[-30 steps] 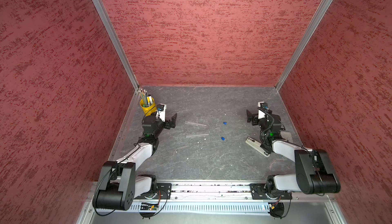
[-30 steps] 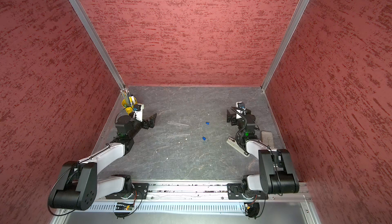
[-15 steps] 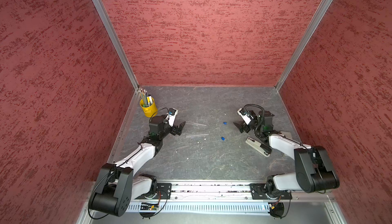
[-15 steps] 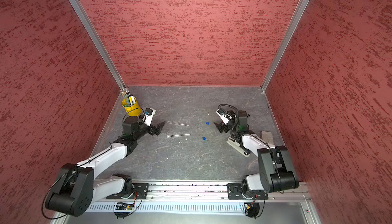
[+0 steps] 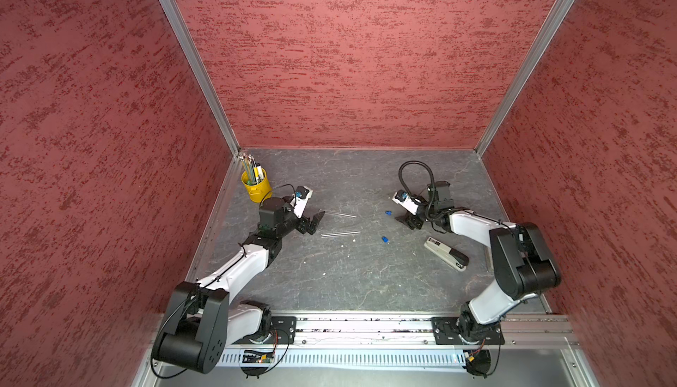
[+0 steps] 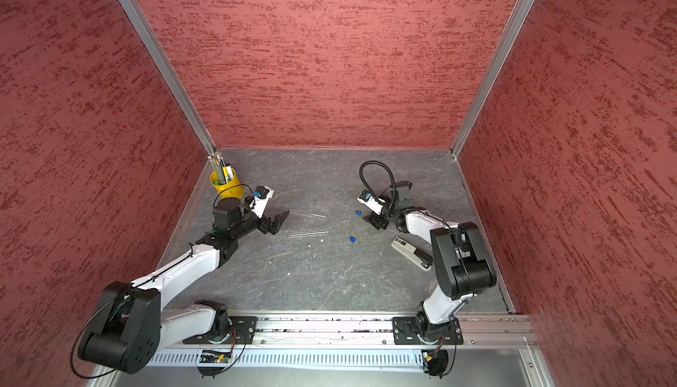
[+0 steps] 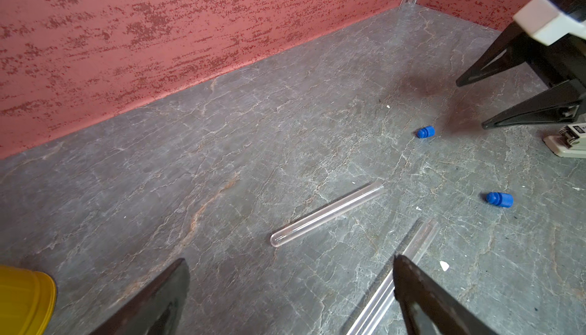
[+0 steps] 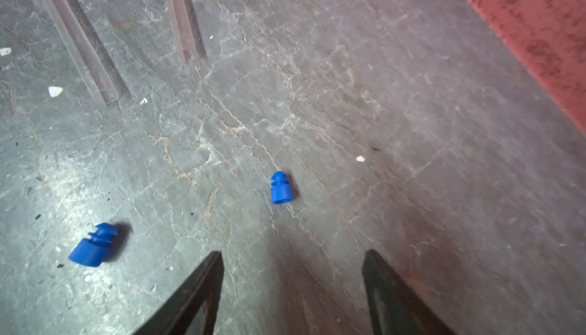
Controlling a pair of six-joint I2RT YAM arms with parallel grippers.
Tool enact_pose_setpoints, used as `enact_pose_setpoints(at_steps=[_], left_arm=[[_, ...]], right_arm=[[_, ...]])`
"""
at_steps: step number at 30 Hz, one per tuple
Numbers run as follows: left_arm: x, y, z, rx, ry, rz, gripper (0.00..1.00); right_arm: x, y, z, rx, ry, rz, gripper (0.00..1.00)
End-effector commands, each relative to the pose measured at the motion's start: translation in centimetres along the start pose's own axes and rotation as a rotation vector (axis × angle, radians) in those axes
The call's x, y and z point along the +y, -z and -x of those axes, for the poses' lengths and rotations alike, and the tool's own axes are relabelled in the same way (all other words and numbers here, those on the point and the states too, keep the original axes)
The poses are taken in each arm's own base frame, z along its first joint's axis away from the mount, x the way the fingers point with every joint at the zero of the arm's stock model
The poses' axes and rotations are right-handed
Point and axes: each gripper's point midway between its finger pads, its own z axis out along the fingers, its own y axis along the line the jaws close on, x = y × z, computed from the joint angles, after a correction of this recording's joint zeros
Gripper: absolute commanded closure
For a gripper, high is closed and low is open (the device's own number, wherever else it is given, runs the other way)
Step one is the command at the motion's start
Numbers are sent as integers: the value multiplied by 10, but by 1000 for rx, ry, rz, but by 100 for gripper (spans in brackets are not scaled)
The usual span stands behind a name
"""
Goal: Insert stoppers into test tubes
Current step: Pick up the stopper from the center of the board.
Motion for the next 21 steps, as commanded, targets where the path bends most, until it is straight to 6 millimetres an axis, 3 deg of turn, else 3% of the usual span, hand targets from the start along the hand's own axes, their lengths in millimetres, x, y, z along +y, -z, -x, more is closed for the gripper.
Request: enact_pose_setpoints(at_steps=[1, 21], left_arm=[[-4, -3, 1, 5, -24, -23, 1], [-19, -13, -13, 60, -67, -90, 1]], right_arm=[[6, -7, -4, 45, 36, 38, 34], [7, -35, -7, 120, 54, 102, 54]])
